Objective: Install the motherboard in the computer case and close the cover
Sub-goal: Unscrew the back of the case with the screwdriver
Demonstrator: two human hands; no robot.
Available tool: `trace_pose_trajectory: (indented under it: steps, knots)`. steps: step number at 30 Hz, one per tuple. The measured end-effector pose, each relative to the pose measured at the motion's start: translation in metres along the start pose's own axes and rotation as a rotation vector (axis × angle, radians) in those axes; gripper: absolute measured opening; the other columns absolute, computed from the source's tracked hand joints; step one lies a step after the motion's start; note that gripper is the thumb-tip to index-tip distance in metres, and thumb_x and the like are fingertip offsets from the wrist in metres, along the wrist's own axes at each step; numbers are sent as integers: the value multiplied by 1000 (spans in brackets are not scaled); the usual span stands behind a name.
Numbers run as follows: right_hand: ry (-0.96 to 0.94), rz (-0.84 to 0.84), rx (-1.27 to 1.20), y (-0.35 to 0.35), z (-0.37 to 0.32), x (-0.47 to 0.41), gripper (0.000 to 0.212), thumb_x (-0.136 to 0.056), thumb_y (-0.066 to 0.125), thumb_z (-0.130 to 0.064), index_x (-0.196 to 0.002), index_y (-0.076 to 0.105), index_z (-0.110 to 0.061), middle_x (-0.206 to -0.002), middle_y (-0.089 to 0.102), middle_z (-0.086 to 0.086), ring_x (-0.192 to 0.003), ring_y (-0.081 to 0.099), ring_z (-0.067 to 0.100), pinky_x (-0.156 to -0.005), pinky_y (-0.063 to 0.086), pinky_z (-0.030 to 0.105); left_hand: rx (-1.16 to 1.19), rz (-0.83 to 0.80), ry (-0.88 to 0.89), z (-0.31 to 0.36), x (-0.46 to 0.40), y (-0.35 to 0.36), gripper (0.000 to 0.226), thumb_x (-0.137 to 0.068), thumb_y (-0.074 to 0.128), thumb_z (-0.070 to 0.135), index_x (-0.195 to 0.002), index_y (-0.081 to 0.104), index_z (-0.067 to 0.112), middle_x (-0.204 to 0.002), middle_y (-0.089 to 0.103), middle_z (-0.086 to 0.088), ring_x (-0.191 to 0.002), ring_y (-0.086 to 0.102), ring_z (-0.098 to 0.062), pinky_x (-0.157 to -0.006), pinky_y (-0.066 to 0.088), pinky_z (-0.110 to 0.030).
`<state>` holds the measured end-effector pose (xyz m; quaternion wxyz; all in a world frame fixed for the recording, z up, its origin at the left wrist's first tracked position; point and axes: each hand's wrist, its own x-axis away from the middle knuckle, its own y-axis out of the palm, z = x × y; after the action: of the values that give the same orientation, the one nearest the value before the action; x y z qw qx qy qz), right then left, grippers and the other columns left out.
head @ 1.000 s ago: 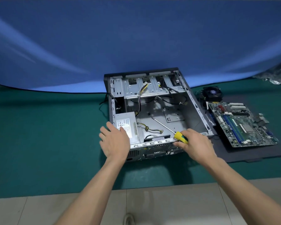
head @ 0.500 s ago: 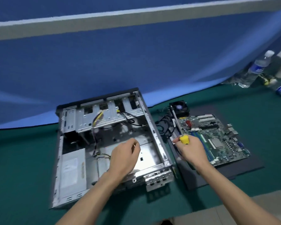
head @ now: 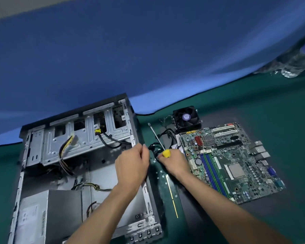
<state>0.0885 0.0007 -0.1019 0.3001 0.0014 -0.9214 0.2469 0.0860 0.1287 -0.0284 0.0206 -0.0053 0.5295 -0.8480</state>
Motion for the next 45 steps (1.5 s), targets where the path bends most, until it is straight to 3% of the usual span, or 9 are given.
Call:
trace_pose_trajectory:
  steps: [4, 12, 21, 27, 32, 34, 38, 41, 45]
  knots:
    - [27, -28, 85, 10, -1, -16, 34, -87, 64, -34, -57, 54, -20, -52, 53, -9, -49, 50, 11, -47, 33, 24, 28, 47, 12, -2, 3, 8, 50, -89, 58, 15, -55, 22, 24, -42, 20, 11, -36, 22, -9, -43, 16, -23]
    - [35, -40, 251, 23, 1, -25, 10, -86, 65, -32, -89, 71, -24, -81, 69, -4, -76, 64, 19, -59, 47, 25, 91, 125, 23, -6, 2, 14, 46, -87, 58, 13, -57, 24, 22, -42, 15, 10, -40, 21, -13, -43, 16, -21]
    - [55, 132, 313, 40, 6, -21, 16, -89, 62, -35, -87, 69, -20, -79, 69, 0, -74, 63, 23, -60, 41, 25, 106, 145, 12, -6, 3, 15, 44, -86, 55, 17, -58, 23, 23, -42, 15, 11, -38, 19, -7, -42, 14, -16]
    - [44, 125, 277, 41, 7, -17, 17, -89, 61, -34, -81, 67, -20, -75, 67, -2, -70, 60, 21, -60, 41, 25, 87, 152, 22, -4, 3, 13, 48, -87, 53, 19, -56, 17, 26, -42, 15, 9, -39, 20, -11, -43, 16, -21]
    - [98, 90, -75, 19, 1, -1, 20, -87, 64, -29, -73, 66, -15, -67, 64, 4, -67, 60, 27, -61, 46, 33, 53, 185, 13, -4, 3, 13, 43, -88, 59, 14, -57, 30, 18, -45, 26, 8, -44, 27, -24, -49, 25, -26]
    - [65, 68, -322, 4, -7, 13, 12, -87, 65, -18, -79, 70, -11, -62, 62, 8, -57, 57, 24, -61, 49, 38, -34, 158, 3, -1, 4, 10, 38, -92, 54, 21, -61, 33, 18, -48, 30, 7, -46, 29, -23, -51, 23, -27]
    - [-59, 38, -530, -29, -28, 47, 15, -86, 66, -6, -74, 69, -14, -45, 53, -6, -37, 44, 4, -42, 40, 19, -63, 44, -129, 5, 8, -3, 25, -98, 32, 36, -81, 42, 21, -64, 43, 10, -58, 41, -19, -59, 27, -32]
    - [-153, 7, -574, -38, -46, 75, 15, -84, 65, -1, -73, 69, -10, -39, 48, -7, -35, 40, 5, -39, 38, 19, 271, -174, -132, 8, 9, -24, 38, -101, 30, 35, -83, 55, 12, -67, 56, 4, -65, 50, -18, -64, 37, -34]
    - [-256, -77, -606, -26, -70, 114, 14, -85, 62, 2, -73, 66, -2, -42, 50, 2, -36, 37, 9, -40, 36, 20, 540, -379, 4, 8, 24, -68, 50, -101, 34, 25, -60, 57, 9, -53, 58, -1, -42, 41, -6, -50, 34, -25]
